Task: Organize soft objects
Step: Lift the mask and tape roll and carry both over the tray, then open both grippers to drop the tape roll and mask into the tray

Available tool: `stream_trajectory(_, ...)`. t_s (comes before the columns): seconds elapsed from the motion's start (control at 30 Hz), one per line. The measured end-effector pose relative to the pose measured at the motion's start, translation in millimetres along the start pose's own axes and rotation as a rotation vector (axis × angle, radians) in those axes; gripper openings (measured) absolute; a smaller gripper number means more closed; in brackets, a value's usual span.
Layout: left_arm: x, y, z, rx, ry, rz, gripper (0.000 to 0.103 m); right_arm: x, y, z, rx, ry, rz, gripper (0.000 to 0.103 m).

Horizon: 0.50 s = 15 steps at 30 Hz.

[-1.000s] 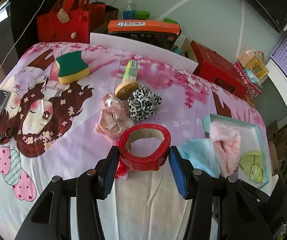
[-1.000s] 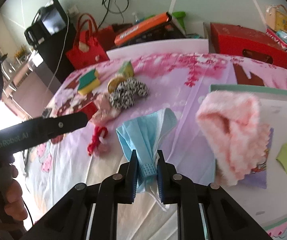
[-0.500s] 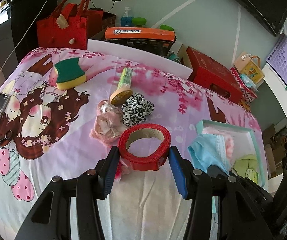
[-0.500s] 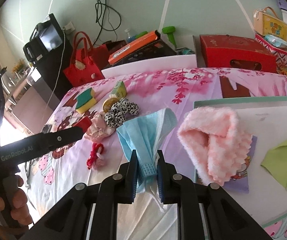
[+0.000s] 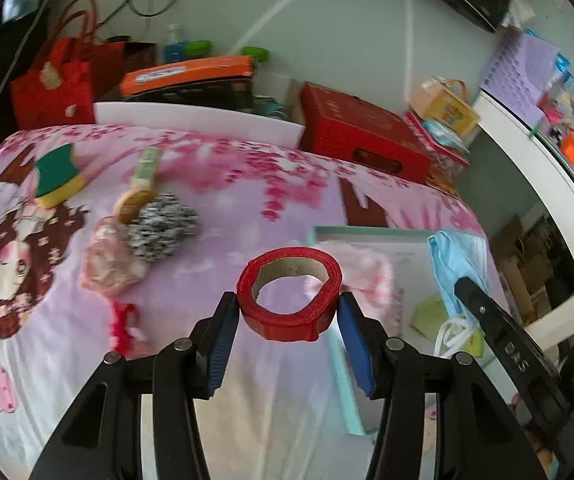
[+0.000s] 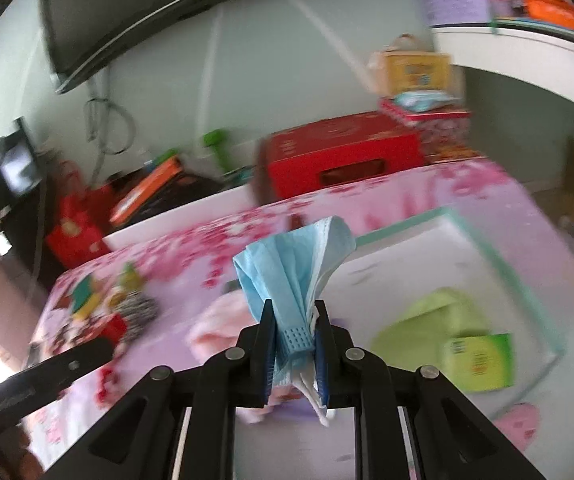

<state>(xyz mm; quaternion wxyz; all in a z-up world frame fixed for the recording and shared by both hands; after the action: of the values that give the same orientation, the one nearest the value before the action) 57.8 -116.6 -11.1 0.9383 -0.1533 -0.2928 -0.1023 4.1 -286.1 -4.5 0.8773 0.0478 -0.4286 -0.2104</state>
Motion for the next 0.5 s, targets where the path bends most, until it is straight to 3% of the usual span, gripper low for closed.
stream_trajectory(0.2, -6.9, -42.5, -12.3, -0.027, 0.008, -0.099, 0.052, 2.9, -50.6, 0.5, -0.119, -0.004, -0.071, 0.017)
stream_trajectory(0.37, -19.4, -74.9, -23.1, -0.048, 0.025, -0.182, 0.052, 2.8, -73.2, 0.5, -0.143, 0.005, -0.11, 0.017)
stream_trajectory(0.5, -35.0, -91.2, -33.7, -0.066, 0.083, -0.232, 0.052, -0.9, -78.2, 1.1, -0.16, 0.022, -0.113, 0.018)
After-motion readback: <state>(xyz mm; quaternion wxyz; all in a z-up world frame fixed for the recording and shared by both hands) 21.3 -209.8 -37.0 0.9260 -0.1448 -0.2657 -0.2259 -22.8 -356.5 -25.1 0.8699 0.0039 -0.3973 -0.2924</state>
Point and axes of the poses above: each gripper's, at about its wrist camera, not at the fingertips, and z roughly against the way its jaws point, y to its left, x to its top, the point moved 7 cm from there along -z, roughly the way its jaws point, and after that the axes turned 5 degrees about x, right-handed, at the moved point
